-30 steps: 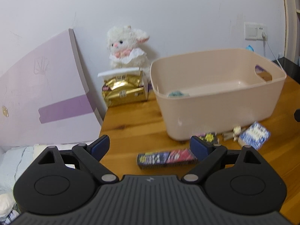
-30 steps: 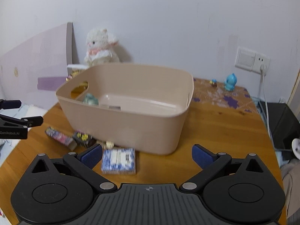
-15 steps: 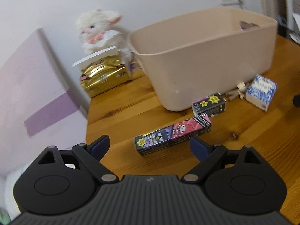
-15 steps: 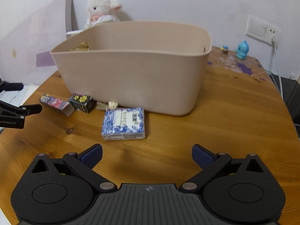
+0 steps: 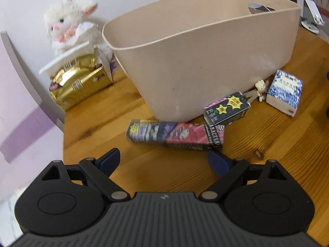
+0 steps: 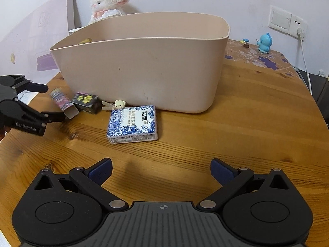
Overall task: Organize objects
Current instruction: 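Grasp the long purple-pink box with the left tool while the right grasps the blue-white tissue pack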
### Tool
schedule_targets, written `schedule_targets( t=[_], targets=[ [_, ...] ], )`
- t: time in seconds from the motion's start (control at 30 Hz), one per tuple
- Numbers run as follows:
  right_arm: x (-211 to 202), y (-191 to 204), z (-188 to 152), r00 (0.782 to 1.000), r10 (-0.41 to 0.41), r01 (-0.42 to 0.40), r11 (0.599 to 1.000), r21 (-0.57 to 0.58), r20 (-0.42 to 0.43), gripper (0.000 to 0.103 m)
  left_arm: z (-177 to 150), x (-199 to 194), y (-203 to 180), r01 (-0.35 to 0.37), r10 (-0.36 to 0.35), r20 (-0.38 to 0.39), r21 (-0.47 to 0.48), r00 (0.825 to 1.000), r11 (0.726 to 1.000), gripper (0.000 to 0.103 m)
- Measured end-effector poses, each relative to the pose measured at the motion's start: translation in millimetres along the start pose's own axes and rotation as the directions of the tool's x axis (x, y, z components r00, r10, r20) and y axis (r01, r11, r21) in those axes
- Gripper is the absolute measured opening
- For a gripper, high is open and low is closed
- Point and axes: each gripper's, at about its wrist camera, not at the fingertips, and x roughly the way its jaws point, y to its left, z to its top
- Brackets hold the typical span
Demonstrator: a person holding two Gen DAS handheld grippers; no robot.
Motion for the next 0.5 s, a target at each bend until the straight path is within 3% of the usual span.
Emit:
schedule_targets(
  t=[0.1,0.23,0.4,0.5],
  targets=[
    [0,0,-1,1.000,0.007,-0.007,1.000,0.004,0.000,0.103,2,0,2,0.067,-0.067,-0.024,-0.020,0.997,0.998,0.093],
    [-2,-1,-3,1.000,0.011,-0.011,1.000,0.009,0.003,0.103,5,-3,-7,0.027,-0.027,0.001,0.037,1.000,0.999,0.092],
    [-6,-4,-7,1.000,0.015,-0.015,1.000,0.023,0.008,0.103,13,-14,-2,0.091,-0.089,0.034,-0.077,0.995,0.993,0.092],
    [-9,-5,-8,1.000,0.018,-0.018,0.999,0.028,0.012,0.103,22,-17,-4,0.050,-0.044,0.056,-0.101,0.997,0.994,0.093]
  ],
)
